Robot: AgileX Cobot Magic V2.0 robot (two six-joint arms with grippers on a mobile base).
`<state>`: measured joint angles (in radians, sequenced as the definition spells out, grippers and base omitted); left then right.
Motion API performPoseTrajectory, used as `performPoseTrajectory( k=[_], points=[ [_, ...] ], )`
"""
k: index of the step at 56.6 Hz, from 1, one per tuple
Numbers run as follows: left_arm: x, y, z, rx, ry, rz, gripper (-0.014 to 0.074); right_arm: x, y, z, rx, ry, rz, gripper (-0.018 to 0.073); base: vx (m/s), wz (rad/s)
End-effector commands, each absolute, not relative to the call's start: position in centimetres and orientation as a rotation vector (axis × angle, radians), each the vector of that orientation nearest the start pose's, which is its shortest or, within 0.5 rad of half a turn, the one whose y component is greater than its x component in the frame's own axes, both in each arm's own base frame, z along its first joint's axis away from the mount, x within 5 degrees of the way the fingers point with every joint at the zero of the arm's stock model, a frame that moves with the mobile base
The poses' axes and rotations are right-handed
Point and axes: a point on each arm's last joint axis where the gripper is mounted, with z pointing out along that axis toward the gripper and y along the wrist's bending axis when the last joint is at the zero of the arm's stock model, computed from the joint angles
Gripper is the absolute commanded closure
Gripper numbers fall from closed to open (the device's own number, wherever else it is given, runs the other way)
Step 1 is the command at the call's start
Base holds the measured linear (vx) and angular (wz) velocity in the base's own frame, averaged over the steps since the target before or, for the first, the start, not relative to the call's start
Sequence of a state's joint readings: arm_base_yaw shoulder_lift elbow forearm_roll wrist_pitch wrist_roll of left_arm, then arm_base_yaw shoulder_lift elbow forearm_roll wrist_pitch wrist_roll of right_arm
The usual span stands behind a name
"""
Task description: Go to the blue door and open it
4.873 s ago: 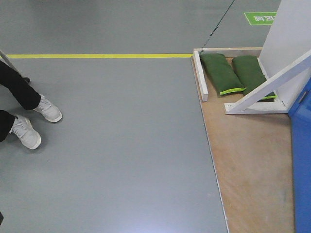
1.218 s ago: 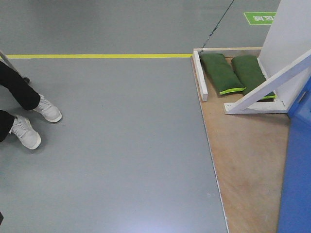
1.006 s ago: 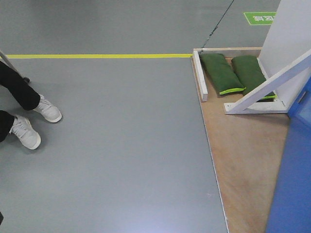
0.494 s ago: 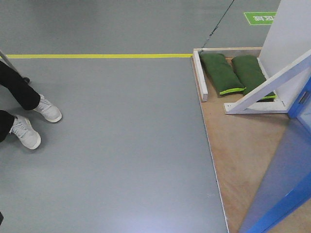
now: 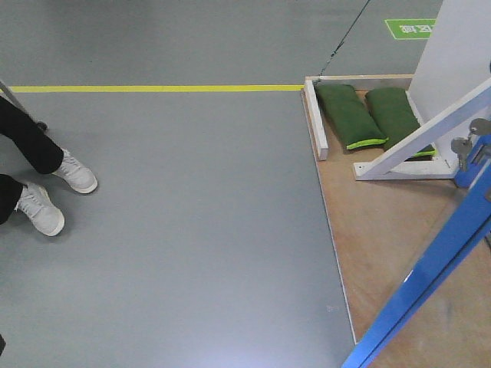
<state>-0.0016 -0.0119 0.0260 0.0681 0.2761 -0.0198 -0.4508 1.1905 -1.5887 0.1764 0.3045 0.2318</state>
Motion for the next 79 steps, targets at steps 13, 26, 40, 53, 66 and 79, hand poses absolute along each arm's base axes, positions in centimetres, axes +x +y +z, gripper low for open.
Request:
performPoseTrajectory(
  k=[13, 26, 40, 53, 66, 79],
  points=[
    [5.4, 0.1, 19.7, 0.028, 1.651, 0.033, 0.0524, 23.7, -5.9, 55.3, 0.407, 1.322, 0.150, 0.0547, 0.00, 0.00],
    [5.4, 0.1, 19.7, 0.028, 1.651, 0.033, 0.0524, 25.8, -3.9, 54.4, 0.417, 1.360, 0.342, 0.0547, 0.00, 0.00],
    [5.4, 0.1, 19.7, 0.028, 1.651, 0.033, 0.0524, 27.7, -1.2, 53.4, 0.414, 1.411, 0.535, 0.0547, 0.00, 0.00],
    [5.4, 0.1, 19.7, 0.028, 1.651, 0.033, 0.0524, 29.4, 0.8, 52.2, 0.398, 1.465, 0.626, 0.0547, 0.00, 0.00],
    [5.4, 0.1, 19.7, 0.028, 1.651, 0.033, 0.0524, 30.8, 2.5, 51.2, 0.373, 1.507, 0.664, 0.0547, 0.00, 0.00],
    [5.4, 0.1, 19.7, 0.028, 1.651, 0.033, 0.0524, 30.9, 2.8, 51.1, 0.393, 1.497, 0.711, 0.0547, 0.00, 0.00]
  ],
)
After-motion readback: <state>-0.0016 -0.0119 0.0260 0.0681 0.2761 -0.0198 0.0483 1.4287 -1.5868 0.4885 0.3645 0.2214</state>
